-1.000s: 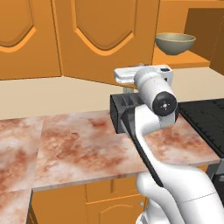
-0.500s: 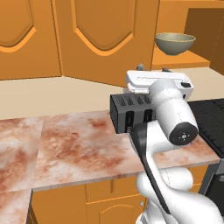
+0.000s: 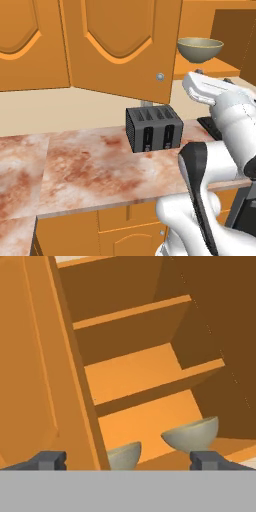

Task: Move the bowls from the cabinet to the plates on the dining table.

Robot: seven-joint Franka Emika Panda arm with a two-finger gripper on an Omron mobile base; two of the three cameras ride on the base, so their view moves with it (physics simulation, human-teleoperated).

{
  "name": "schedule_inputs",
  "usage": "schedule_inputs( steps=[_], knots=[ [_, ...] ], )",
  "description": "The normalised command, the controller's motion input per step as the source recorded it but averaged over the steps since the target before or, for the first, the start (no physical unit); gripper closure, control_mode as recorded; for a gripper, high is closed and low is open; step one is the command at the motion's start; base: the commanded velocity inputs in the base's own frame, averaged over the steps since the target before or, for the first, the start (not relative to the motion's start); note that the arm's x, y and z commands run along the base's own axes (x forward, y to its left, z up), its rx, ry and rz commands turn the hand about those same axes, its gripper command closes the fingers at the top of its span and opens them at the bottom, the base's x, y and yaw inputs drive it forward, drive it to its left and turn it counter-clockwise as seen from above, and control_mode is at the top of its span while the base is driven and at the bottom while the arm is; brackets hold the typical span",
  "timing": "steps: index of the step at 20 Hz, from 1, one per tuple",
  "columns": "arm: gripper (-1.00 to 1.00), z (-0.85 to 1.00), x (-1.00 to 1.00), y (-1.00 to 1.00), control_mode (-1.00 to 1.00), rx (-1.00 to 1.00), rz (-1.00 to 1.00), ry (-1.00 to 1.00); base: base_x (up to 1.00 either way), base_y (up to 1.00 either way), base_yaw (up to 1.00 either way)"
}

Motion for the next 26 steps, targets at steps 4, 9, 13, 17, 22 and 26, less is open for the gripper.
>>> schedule_inputs(
  steps=[4,9,13,17,22,26],
  knots=[
    [-1.00,0.00,-0.04,-0.51,-1.00,0.17,0.07,0.00,0.00,0.00,0.00],
    [-1.00,-0.01,0.00,-0.40,-1.00,0.14,0.07,0.07,0.00,0.00,0.00],
    [-1.00,-0.23,0.04,-0.26,-1.00,0.02,0.07,0.25,0.00,0.00,0.00],
    [-1.00,-0.49,0.19,-0.23,-1.00,0.00,0.07,0.34,0.00,0.00,0.00],
    [-1.00,-0.43,0.20,-0.24,-1.00,0.00,0.09,0.36,0.00,0.00,0.00],
    [-1.00,-0.09,0.44,-0.15,-1.00,0.00,0.07,0.28,0.00,0.00,0.00]
  ],
)
